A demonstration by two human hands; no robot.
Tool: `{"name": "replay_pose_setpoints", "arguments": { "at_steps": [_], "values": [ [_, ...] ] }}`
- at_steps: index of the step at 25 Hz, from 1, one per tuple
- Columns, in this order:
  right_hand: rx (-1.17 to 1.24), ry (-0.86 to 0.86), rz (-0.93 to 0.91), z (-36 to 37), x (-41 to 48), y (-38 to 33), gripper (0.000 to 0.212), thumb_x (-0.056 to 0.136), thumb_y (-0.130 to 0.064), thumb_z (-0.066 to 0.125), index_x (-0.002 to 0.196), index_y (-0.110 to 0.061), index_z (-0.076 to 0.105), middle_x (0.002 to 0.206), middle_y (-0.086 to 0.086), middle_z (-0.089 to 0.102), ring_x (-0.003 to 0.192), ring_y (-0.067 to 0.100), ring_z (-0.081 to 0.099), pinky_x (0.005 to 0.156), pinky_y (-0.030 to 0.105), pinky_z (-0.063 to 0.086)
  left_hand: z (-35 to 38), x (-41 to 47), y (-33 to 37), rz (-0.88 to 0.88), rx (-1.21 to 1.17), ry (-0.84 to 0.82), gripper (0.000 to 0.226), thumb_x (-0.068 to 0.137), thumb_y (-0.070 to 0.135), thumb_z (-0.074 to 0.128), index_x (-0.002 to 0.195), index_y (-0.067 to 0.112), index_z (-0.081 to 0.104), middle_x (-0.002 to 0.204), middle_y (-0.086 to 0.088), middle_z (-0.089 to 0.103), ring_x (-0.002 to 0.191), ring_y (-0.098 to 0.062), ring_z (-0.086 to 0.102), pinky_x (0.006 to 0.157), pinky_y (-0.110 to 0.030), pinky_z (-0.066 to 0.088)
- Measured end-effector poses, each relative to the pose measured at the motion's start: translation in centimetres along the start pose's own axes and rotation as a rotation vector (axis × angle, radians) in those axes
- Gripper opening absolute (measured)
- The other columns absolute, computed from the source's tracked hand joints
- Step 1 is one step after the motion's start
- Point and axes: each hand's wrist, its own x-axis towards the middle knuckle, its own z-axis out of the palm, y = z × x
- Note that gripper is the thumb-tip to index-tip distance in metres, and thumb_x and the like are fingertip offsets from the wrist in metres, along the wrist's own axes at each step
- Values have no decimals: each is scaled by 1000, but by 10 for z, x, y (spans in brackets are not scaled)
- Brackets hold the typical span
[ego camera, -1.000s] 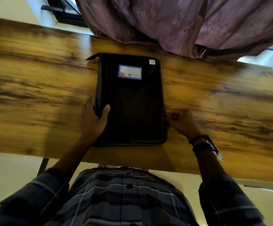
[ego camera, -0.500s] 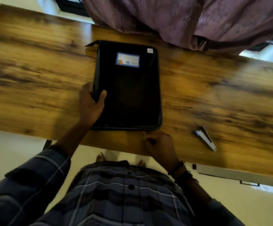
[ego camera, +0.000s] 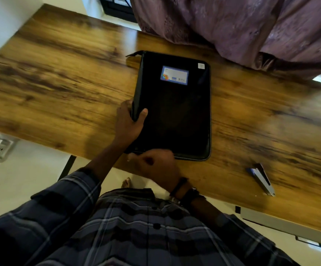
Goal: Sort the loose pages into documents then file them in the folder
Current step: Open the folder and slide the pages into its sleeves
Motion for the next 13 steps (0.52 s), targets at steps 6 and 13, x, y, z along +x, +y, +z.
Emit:
{"name": "replay_pose_setpoints", "arguments": {
  "at_steps": [6,13],
  "values": [
    [-150,490,606,-82,30,69,55,86,-44,66,127,-9,54,126,11,56,122,31,46,103,31,29,-3,11,-13,-84,14,-97,73,79,68,57,121,9,58,114,-12,60,108,-27,60,91,-46,53],
    [449,245,813,-89,110,52,49,72,-52,79,98,-11,68,104,3,70,94,21,67,78,30,54,-68,60,-28,-19,61,-111,59,79,62,55,105,11,66,96,-13,65,90,-28,64,76,-42,57]
  ]
}}
